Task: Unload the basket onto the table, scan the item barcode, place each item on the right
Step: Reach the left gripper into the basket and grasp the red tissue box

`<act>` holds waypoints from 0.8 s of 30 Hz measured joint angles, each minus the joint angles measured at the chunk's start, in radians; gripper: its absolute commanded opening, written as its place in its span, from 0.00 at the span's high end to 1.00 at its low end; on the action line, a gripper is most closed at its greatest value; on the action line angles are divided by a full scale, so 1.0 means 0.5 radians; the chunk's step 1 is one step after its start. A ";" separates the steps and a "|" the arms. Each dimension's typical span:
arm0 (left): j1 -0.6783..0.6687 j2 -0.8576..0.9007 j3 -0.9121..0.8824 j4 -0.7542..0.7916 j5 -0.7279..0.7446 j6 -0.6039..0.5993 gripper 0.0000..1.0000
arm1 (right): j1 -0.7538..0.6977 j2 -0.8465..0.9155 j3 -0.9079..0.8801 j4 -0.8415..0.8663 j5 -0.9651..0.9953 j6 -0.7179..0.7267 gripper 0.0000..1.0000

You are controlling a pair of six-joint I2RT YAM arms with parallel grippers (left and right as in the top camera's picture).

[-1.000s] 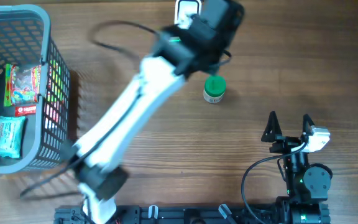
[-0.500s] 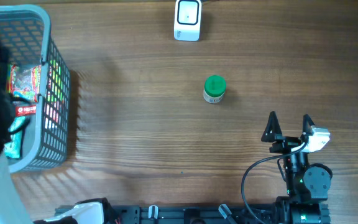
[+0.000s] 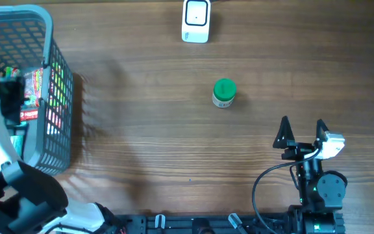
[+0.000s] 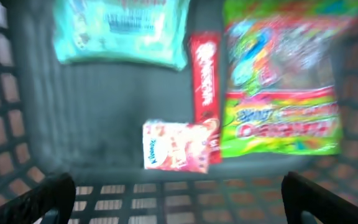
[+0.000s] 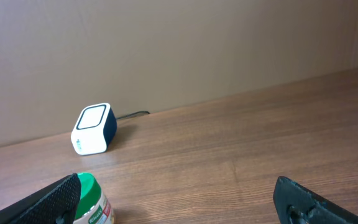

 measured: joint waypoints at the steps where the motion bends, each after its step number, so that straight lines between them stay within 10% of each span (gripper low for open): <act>1: 0.000 0.011 -0.095 0.074 0.049 0.004 0.00 | 0.000 0.000 0.000 -0.001 0.000 0.000 0.00; 9: 0.000 0.029 -0.845 0.778 0.328 0.027 0.00 | 0.000 0.000 0.000 -0.001 0.000 0.000 0.00; 24: -0.025 0.062 -0.910 1.039 0.354 0.107 0.09 | 0.000 0.000 0.000 0.000 0.000 0.000 0.00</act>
